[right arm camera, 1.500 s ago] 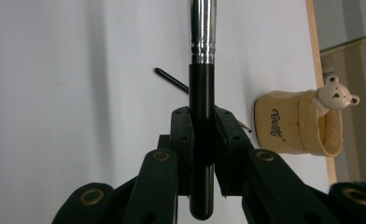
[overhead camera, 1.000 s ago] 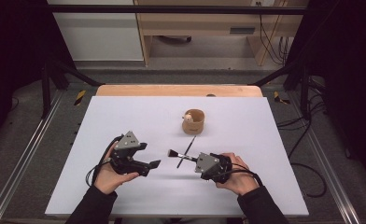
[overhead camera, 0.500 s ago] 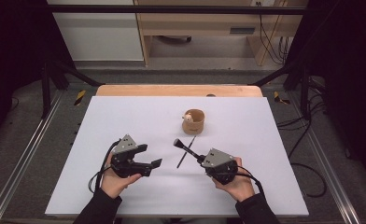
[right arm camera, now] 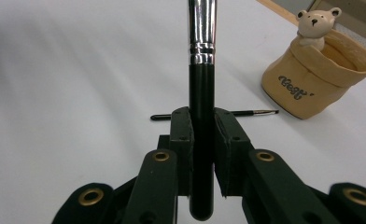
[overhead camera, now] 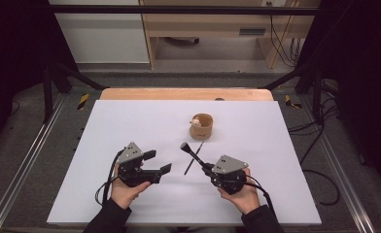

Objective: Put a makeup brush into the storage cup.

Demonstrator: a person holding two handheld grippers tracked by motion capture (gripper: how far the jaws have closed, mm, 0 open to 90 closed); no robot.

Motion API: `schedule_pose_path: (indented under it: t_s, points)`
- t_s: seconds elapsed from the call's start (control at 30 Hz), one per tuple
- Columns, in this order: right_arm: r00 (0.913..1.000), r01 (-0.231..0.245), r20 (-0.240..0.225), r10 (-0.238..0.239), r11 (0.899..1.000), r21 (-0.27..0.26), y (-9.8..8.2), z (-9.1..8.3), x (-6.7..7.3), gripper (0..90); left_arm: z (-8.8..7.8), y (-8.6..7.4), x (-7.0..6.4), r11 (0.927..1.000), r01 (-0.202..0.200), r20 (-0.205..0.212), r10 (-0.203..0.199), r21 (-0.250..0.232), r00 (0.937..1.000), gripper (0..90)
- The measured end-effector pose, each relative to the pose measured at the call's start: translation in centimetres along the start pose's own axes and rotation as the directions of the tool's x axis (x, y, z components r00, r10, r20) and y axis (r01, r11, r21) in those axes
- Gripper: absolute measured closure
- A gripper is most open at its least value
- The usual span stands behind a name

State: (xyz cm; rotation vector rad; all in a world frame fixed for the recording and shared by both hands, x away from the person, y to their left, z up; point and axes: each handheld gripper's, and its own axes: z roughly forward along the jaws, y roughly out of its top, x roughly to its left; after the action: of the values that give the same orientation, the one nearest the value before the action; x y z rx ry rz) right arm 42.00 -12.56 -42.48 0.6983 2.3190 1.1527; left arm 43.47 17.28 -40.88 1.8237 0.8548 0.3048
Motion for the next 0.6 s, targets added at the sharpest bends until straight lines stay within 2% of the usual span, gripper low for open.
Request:
schedule_pose_path:
  t_s: [0.3, 0.47, 0.6]
  points:
    - [0.9983, -0.058, -0.008, 0.058, 0.998, -0.036, 0.1, 0.3, 0.2, 79.1, 0.3, -0.1, -0.6, 0.9986, 0.010, 0.007, -0.010, -0.052, 0.9999, 20.5]
    - [0.9974, -0.072, -0.003, 0.072, 0.996, -0.049, 0.1, 0.5, 0.4, 79.1, 0.8, 0.0, -1.2, 0.9974, 0.015, 0.015, -0.014, -0.071, 0.9998, 19.4]
    - [0.9946, -0.103, -0.018, 0.102, 0.993, -0.060, 0.1, 0.5, 0.3, 79.0, 1.0, 0.2, -1.6, 0.9950, 0.025, 0.018, -0.024, -0.097, 0.9996, 18.3]
